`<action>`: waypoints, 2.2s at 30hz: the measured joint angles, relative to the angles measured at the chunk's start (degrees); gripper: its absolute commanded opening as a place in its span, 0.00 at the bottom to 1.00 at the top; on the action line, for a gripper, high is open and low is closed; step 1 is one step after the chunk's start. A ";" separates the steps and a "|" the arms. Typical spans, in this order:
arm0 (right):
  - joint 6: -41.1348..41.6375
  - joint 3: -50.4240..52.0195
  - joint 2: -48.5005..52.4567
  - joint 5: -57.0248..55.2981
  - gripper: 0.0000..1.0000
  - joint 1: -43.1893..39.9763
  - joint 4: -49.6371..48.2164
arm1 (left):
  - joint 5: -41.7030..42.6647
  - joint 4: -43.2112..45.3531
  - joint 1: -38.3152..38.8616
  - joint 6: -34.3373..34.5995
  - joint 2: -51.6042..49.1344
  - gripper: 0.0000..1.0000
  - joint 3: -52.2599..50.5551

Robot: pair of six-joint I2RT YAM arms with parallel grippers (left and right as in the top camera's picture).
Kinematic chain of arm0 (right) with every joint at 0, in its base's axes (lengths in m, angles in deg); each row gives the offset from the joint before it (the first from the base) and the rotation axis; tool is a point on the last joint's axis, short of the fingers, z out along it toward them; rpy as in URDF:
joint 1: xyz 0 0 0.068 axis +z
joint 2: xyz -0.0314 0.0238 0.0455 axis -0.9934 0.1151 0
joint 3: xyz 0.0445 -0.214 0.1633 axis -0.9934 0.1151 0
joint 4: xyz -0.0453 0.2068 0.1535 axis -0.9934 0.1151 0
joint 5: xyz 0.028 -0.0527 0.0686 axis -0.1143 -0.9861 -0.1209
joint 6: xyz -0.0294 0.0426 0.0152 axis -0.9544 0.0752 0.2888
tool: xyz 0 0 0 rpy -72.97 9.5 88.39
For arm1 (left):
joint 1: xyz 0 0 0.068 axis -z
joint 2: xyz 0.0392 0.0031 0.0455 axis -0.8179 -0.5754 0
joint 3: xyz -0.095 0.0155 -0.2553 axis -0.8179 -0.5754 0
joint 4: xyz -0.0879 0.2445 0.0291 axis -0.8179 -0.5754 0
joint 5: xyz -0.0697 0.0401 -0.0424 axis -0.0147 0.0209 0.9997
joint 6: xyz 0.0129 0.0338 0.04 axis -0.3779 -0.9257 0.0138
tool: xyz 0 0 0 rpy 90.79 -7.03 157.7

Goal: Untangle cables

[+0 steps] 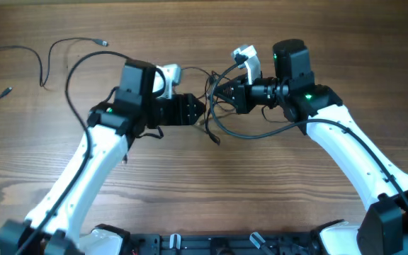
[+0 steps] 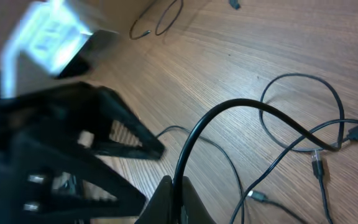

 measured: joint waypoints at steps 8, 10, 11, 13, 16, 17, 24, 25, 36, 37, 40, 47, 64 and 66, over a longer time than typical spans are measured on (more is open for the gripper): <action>-0.79 0.00 0.00 0.42 0.04 0.00 -0.57 | 7.82 1.77 0.00 -0.46 -3.80 0.53 0.00; -0.79 0.00 0.00 0.28 0.04 0.00 -0.57 | 8.94 1.38 0.00 -1.03 -3.80 0.51 0.00; -0.79 0.00 0.00 0.24 0.04 0.00 -0.59 | 9.29 1.07 0.00 -1.27 -3.80 0.51 0.00; -0.81 0.00 0.00 0.24 0.04 0.00 -0.59 | 9.31 1.20 0.02 -1.46 -3.80 0.48 0.00; -1.49 0.00 0.00 0.24 0.04 0.00 -0.59 | 7.67 2.34 0.00 -1.46 -3.80 0.55 0.00; -1.90 0.00 0.00 0.24 0.04 0.00 -0.59 | 7.26 3.30 0.02 -1.09 -3.80 0.59 -0.02; -2.54 0.00 0.00 0.24 0.04 0.00 -0.79 | 6.05 8.37 1.27 2.91 -3.98 0.54 -0.02; -2.71 0.00 0.00 0.20 0.04 0.00 -0.79 | 5.81 8.59 1.99 3.10 -4.33 0.50 -0.02; -2.95 0.00 0.00 0.28 0.04 0.00 -0.79 | 1.31 11.91 4.48 9.11 -11.41 0.29 -0.02; -2.95 0.00 0.00 0.28 0.04 0.00 -0.79 | 1.29 12.37 4.48 9.42 -11.41 0.17 -0.02; -2.93 0.00 0.00 0.31 0.04 0.00 -1.29 | 1.29 13.20 4.48 9.68 -11.41 0.04 0.00; -1.40 0.00 0.00 -5.03 0.04 -0.17 0.22 | -3.26 9.62 3.61 9.75 -11.30 0.04 0.17; 23.96 0.07 0.00 -44.81 0.04 -34.60 14.95 | -3.08 3.34 -47.01 9.92 28.57 0.04 1.75; 24.70 0.07 0.00 -44.83 0.04 -35.93 15.65 | -2.84 4.09 -47.80 9.92 29.99 0.04 1.73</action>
